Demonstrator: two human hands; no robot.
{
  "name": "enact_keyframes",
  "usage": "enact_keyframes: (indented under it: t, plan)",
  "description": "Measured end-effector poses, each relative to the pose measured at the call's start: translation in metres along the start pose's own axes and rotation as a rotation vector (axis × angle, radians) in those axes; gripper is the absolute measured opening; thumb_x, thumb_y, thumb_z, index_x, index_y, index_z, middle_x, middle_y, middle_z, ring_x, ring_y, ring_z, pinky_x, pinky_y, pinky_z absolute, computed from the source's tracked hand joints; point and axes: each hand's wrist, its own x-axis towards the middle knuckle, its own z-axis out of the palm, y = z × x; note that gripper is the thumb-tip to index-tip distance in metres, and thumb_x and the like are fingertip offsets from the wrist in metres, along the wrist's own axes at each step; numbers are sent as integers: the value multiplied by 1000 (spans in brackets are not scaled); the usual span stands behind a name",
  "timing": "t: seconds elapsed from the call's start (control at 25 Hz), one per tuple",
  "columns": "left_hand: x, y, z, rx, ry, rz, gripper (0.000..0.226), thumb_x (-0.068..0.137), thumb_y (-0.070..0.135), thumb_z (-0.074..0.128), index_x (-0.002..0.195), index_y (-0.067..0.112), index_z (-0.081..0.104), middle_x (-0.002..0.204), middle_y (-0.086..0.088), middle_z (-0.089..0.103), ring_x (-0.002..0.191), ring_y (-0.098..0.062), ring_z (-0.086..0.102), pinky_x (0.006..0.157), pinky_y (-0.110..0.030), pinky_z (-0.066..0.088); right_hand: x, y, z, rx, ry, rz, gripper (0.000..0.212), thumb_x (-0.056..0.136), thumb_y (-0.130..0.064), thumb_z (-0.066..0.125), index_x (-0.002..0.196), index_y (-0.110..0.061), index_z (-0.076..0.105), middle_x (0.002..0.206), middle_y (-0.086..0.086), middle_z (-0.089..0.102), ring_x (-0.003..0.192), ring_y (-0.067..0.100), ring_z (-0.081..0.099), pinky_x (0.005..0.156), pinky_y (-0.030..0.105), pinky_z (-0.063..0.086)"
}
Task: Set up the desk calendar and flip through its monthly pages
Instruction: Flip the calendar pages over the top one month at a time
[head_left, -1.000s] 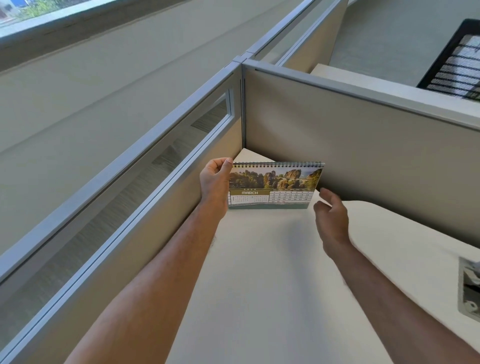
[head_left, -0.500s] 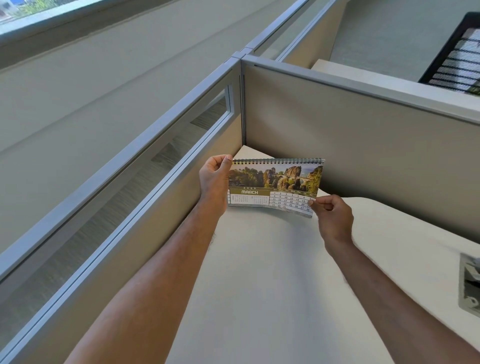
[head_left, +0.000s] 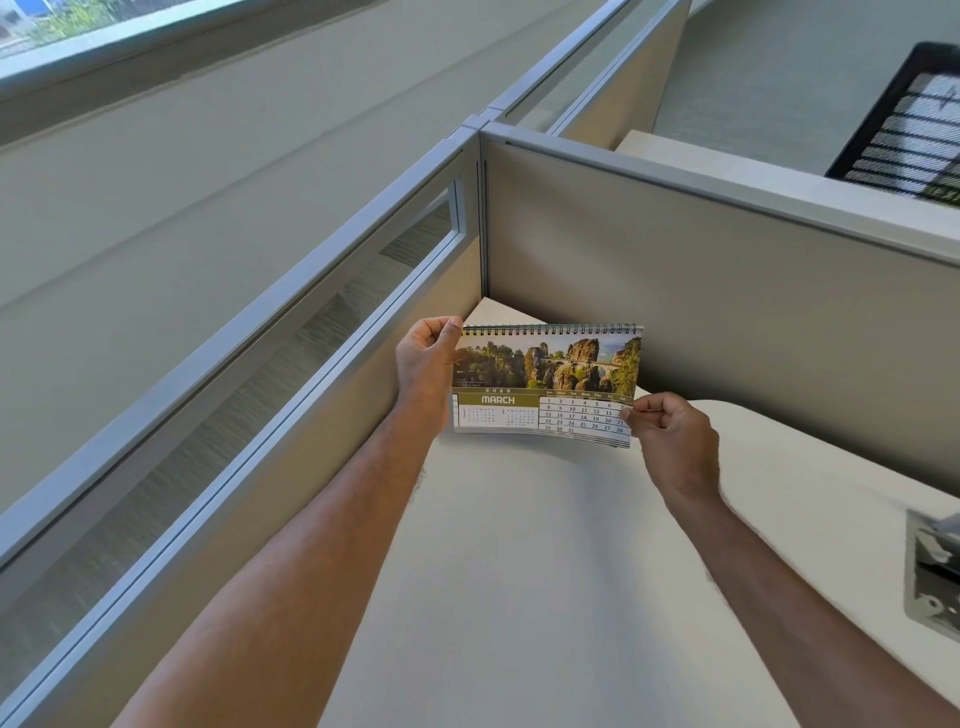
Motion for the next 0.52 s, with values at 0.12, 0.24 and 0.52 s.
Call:
enact_keyframes:
  t: [0.12, 0.24, 0.52]
  plan:
    - [0, 3, -1, -1, -11, -6, 12, 104, 22, 62, 98, 11, 63, 77, 2, 73, 66, -3, 75, 54, -14, 56, -5, -10, -12, 22, -9, 38, 11, 92, -32, 74, 90, -22, 70, 96, -2, 76, 91, 20, 70, 64, 30, 51]
    - [0, 8, -5, -40, -48, -30, 8, 103, 21, 63, 98, 15, 67, 81, 2, 75, 73, -6, 76, 58, -18, 58, -10, -25, -25, 190, -60, 102, 5, 89, -23, 70, 94, -22, 67, 93, -4, 76, 90, 18, 72, 64, 29, 49]
    - [5, 11, -11, -12, -100, -102, 33, 95, 2, 49, 91, 19, 77, 86, -2, 81, 87, -27, 77, 67, -32, 64, -3, -88, -53, 613, -123, 111, 28, 90, -8, 56, 107, -27, 68, 86, -11, 70, 74, 5, 63, 69, 24, 51]
